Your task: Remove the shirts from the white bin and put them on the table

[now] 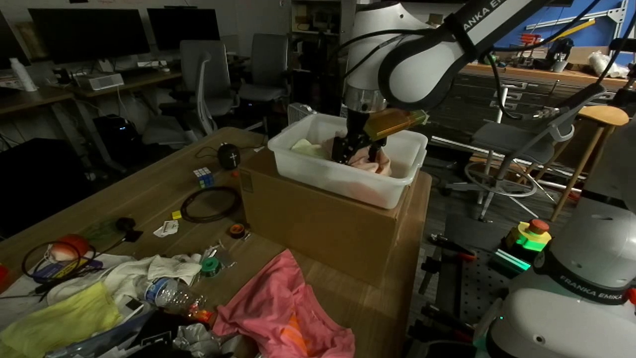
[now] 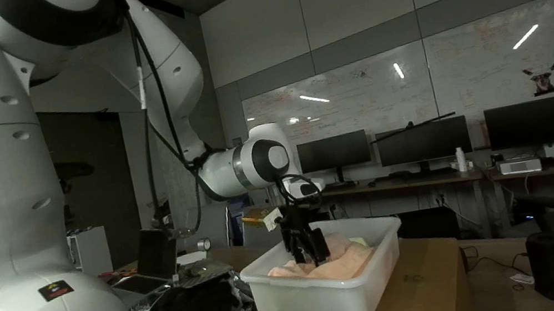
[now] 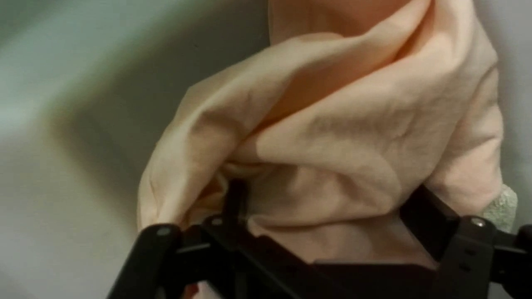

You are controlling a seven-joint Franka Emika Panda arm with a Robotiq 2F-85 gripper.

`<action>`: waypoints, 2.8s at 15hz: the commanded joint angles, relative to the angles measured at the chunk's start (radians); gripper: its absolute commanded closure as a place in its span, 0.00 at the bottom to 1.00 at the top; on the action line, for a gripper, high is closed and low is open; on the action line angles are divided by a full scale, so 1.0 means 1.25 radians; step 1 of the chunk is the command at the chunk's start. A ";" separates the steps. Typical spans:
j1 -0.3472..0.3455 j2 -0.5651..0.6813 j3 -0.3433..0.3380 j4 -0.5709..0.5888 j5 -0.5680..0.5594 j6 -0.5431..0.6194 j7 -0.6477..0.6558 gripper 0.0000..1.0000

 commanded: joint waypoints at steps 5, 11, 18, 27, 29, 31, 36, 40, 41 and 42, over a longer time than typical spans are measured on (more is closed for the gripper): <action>0.001 0.002 -0.002 -0.003 -0.046 0.030 0.059 0.67; 0.005 -0.052 0.004 -0.011 -0.042 0.017 0.080 1.00; -0.008 -0.225 0.041 -0.022 -0.030 0.018 0.127 0.97; -0.022 -0.422 0.091 -0.021 0.032 0.125 0.213 0.97; -0.022 -0.447 0.103 -0.018 0.051 0.142 0.215 0.97; -0.013 -0.453 0.116 -0.006 0.065 0.139 0.196 0.97; 0.066 -0.403 0.205 0.036 0.080 0.053 0.114 0.97; 0.121 -0.306 0.309 0.105 0.061 -0.031 0.107 0.97; 0.132 -0.275 0.327 0.127 0.054 -0.048 0.099 0.98; 0.141 -0.244 0.341 0.147 0.046 -0.063 0.087 0.98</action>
